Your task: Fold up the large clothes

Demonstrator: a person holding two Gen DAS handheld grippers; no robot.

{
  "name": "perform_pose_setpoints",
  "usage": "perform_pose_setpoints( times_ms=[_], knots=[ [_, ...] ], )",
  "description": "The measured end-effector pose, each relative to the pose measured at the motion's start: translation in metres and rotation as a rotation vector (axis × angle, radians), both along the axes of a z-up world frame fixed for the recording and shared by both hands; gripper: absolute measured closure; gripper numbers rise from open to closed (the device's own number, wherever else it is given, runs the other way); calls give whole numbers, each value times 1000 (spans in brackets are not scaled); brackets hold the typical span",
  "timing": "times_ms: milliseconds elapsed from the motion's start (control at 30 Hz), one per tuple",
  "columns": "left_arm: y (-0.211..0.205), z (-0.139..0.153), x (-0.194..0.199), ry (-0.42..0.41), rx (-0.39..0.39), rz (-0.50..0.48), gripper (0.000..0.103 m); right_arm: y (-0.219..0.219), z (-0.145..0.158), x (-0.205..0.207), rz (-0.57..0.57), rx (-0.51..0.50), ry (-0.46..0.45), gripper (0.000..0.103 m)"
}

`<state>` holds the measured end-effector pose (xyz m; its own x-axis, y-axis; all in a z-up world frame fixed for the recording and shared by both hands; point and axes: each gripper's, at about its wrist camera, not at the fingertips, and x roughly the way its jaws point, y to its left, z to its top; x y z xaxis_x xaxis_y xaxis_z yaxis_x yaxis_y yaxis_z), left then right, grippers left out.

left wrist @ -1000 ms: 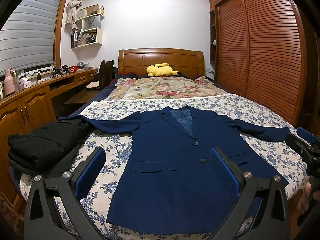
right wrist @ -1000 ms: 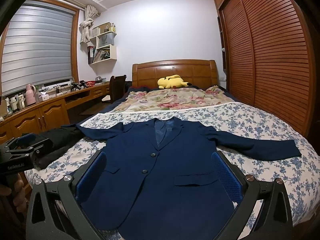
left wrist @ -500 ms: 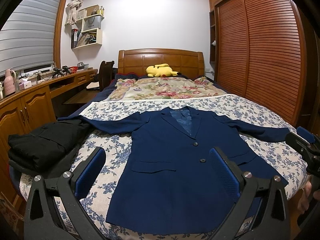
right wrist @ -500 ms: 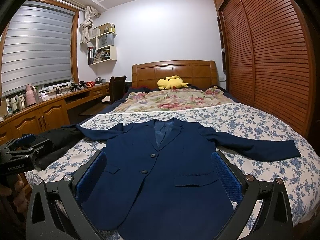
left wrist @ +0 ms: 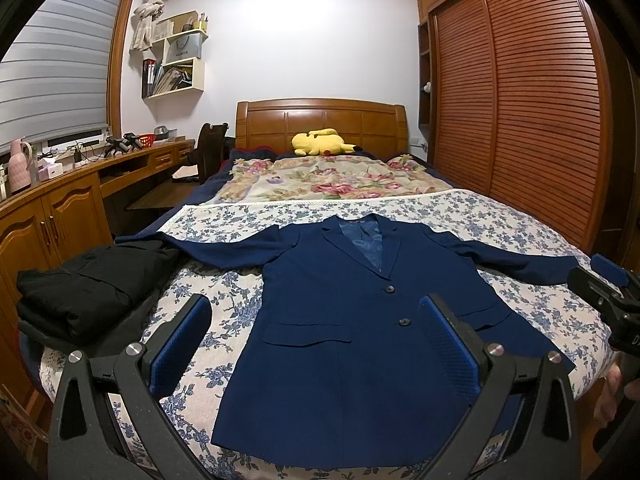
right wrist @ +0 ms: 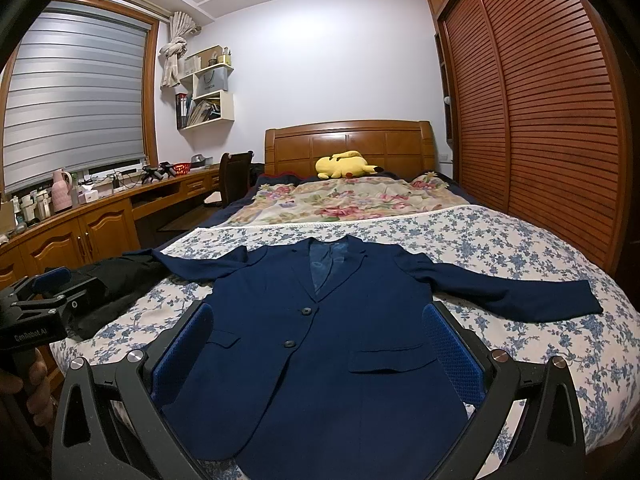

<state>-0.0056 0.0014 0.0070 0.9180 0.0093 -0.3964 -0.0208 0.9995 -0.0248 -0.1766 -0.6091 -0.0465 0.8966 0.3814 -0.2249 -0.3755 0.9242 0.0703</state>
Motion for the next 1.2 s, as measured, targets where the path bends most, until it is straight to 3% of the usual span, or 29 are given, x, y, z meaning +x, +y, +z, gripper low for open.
perform_pose_setpoints(
  times_ms=[867, 1200],
  knots=[
    [-3, 8, 2, -5, 2, -3, 0, -1, 0, 1, 3, 4, -5, 0],
    [4, -8, 19, 37, 18, 5, 0, 6, -5, 13, 49, -5, 12, 0]
  ],
)
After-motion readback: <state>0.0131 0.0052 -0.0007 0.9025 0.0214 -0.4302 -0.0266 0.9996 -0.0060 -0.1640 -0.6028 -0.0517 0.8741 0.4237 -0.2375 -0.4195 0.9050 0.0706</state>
